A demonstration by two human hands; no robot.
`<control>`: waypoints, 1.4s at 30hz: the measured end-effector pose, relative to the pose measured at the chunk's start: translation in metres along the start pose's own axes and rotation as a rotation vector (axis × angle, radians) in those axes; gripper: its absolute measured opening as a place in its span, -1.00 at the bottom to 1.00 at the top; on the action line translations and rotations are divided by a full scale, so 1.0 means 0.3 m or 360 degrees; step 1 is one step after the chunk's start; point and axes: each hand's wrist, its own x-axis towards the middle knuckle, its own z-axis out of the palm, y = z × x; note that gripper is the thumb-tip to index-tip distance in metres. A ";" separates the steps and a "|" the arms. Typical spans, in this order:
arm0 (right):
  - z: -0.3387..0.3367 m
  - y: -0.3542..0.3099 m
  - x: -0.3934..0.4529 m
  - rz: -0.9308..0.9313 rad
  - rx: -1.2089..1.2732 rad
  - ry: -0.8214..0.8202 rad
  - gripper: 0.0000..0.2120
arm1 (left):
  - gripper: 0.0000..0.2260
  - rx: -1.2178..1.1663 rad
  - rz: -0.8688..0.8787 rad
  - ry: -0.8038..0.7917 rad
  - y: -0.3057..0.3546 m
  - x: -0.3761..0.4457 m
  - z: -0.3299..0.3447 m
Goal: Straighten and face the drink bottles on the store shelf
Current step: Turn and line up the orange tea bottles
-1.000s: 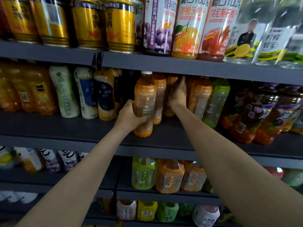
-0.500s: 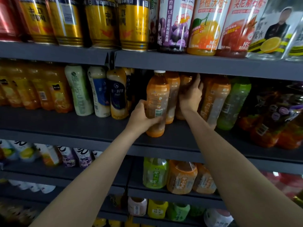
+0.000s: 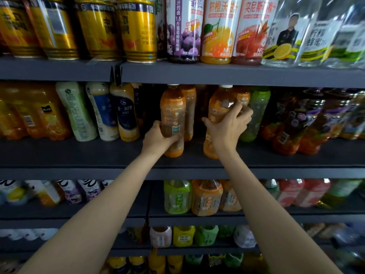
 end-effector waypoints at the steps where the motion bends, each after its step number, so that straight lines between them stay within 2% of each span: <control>1: -0.001 0.005 0.003 0.0019 0.0048 -0.0027 -0.10 | -0.44 -0.0005 -0.0006 0.0008 0.002 -0.003 -0.002; 5: -0.020 0.037 0.009 -0.0026 0.0356 -0.0229 -0.07 | -0.47 -0.0056 0.0011 0.0032 0.020 -0.031 0.003; 7: -0.052 0.055 0.013 -0.0061 0.0384 -0.0273 -0.03 | -0.49 -0.0064 0.0047 0.0000 0.043 -0.053 0.023; 14: -0.203 0.174 0.080 -0.0139 0.0103 -0.0186 -0.10 | -0.49 -0.0100 0.0125 -0.0114 0.144 -0.044 0.149; 18: -0.239 0.226 0.137 -0.0155 -0.0030 -0.0243 -0.10 | -0.52 -0.0096 0.0070 -0.0104 0.188 0.001 0.245; 25: -0.227 0.248 0.141 -0.0207 -0.0009 -0.0236 -0.10 | -0.58 0.0151 0.0028 0.0149 0.219 0.040 0.352; 29: -0.210 0.248 0.149 -0.0222 -0.0016 -0.0230 -0.11 | -0.46 0.0300 0.0193 0.0419 0.172 -0.008 0.395; 31: -0.195 0.248 0.157 -0.0222 -0.0031 -0.0232 -0.11 | -0.51 0.0421 0.0321 0.0602 0.154 -0.015 0.416; 35: -0.170 0.238 0.168 -0.0200 -0.0065 -0.0260 -0.05 | -0.62 0.0625 0.0433 0.0554 0.146 0.029 0.442; 42: -0.161 0.248 0.171 -0.0196 -0.0048 -0.0230 -0.06 | -0.58 0.0948 0.0504 0.0492 0.144 0.085 0.471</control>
